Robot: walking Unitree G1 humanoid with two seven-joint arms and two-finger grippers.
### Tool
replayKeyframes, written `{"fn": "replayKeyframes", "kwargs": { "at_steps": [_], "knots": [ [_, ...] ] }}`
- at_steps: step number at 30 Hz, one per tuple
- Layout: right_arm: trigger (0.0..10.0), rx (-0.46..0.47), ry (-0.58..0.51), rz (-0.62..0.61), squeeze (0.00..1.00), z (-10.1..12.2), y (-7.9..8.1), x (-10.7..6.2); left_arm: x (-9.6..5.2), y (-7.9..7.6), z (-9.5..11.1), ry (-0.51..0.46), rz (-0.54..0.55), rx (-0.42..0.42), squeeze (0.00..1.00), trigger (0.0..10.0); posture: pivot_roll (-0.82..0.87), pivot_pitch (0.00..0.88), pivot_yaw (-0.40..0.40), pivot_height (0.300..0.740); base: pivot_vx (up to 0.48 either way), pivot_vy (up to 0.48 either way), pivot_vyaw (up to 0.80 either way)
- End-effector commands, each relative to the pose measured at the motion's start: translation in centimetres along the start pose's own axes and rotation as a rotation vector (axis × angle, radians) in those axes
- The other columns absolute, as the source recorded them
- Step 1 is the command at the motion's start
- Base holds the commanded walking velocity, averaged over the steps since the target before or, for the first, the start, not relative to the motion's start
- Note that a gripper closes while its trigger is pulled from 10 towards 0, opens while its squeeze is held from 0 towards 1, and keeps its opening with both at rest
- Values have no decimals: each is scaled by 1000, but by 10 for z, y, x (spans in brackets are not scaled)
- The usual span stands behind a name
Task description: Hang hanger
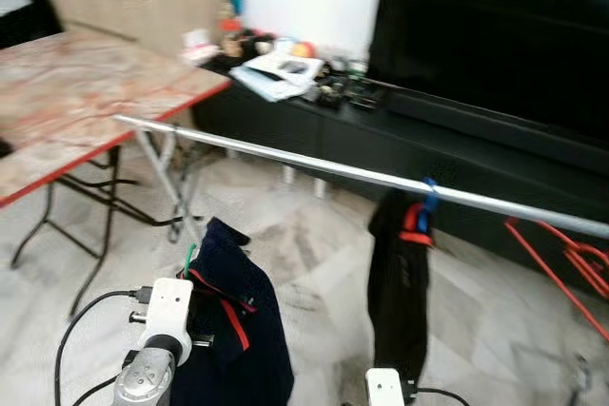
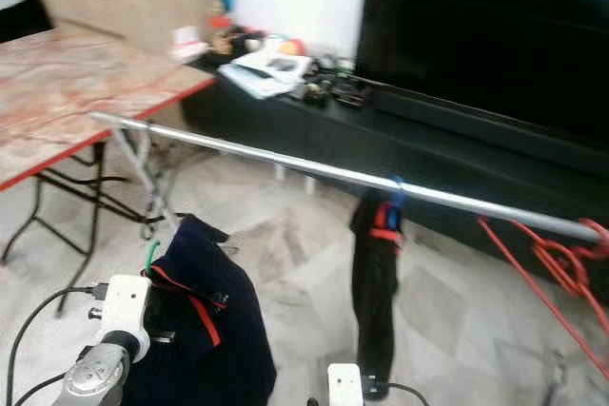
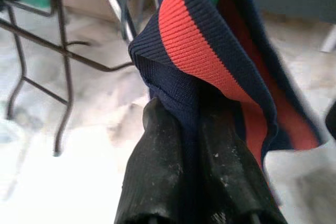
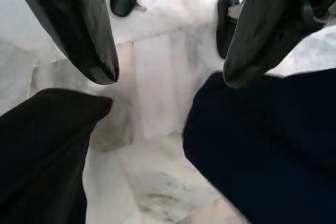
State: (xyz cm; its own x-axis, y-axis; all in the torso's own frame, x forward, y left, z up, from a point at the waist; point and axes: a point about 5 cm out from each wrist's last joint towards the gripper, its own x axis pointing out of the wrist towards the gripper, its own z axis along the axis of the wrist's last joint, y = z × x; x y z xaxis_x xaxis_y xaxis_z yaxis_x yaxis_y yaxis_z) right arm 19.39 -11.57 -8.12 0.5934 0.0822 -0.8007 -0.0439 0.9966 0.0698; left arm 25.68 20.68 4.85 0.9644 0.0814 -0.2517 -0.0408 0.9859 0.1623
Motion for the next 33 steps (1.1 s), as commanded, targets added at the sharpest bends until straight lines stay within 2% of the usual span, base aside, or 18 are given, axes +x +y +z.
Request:
{"fn": "replayKeyframes", "kwargs": {
  "at_steps": [1, 16, 18, 21, 25, 28, 31, 33],
  "knots": [
    [10000, 21, 11, -21, 0, -5, -10, -1, 4, -7, 13, -47, -19, -14, 0, 10000, 69, 16, -1, 740, 375, 0, 0],
    [10000, 1, 17, -9, 0, -4, -14, -1, 5, -15, 15, -67, -94, 30, 0, 10000, 71, 35, -21, 740, 375, 0, 0],
    [10000, -6, 18, -7, 0, -4, -14, -1, 4, -18, 16, -80, -133, 23, 0, 10000, 71, 36, -23, 740, 270, 0, 0],
    [10000, -9, 20, -6, 0, -4, -15, -1, -2, -25, 15, -81, -282, 45, 0, 10000, 73, 41, -27, 740, 0, 0, 0],
    [10000, -12, 25, -20, 0, -8, -32, -3, -13, -31, 9, -50, -475, 144, 0, 10000, 76, 46, -27, 740, 0, 0, 0],
    [10000, 4, 23, -33, 0, -9, -40, -5, -20, -28, 9, -33, -591, 214, 0, 10000, 79, 49, -26, 740, 0, 0, 0],
    [10000, 13, 25, -45, 0, -11, -45, -6, -19, -26, 14, -54, -599, 226, 0, 10000, 78, 49, -26, 740, 0, 0, 0],
    [10000, 11, 30, -51, 0, -15, -50, -8, -15, -22, 26, -106, -581, 209, 0, 10000, 77, 49, -25, 740, 0, 0, 0]
  ]
}}
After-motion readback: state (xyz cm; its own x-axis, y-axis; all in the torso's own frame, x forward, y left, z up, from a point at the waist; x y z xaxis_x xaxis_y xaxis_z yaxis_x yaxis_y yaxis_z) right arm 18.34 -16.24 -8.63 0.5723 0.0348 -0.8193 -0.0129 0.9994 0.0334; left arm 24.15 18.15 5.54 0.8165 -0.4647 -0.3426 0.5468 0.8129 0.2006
